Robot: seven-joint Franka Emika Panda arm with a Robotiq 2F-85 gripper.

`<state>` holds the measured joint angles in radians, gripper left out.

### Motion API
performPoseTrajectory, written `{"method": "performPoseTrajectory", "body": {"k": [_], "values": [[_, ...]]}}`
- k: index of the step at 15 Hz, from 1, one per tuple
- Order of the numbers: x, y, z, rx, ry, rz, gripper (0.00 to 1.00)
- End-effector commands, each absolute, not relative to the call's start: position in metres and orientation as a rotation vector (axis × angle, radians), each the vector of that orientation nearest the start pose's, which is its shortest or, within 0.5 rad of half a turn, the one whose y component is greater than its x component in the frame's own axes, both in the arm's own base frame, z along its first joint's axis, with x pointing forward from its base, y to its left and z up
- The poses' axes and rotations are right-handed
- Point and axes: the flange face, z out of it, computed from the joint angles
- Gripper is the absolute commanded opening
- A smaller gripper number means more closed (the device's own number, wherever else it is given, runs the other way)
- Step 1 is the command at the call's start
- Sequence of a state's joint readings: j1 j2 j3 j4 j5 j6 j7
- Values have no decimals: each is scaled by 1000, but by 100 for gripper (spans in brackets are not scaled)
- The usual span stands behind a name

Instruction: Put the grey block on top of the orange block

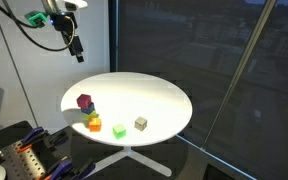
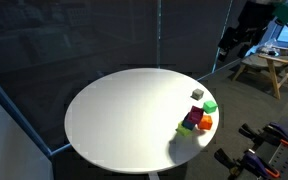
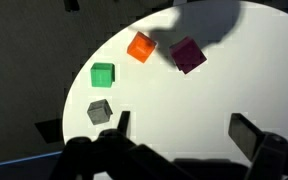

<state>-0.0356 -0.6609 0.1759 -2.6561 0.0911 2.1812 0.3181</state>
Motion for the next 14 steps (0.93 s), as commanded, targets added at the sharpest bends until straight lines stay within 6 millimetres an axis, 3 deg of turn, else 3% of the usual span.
{"method": "performPoseTrajectory", "body": {"k": [1, 9, 14], "values": [[393, 42, 459, -3108, 378, -231, 100], [451, 19, 453, -3081, 378, -156, 100], [489, 4, 435, -3101, 405, -139, 100]]}}
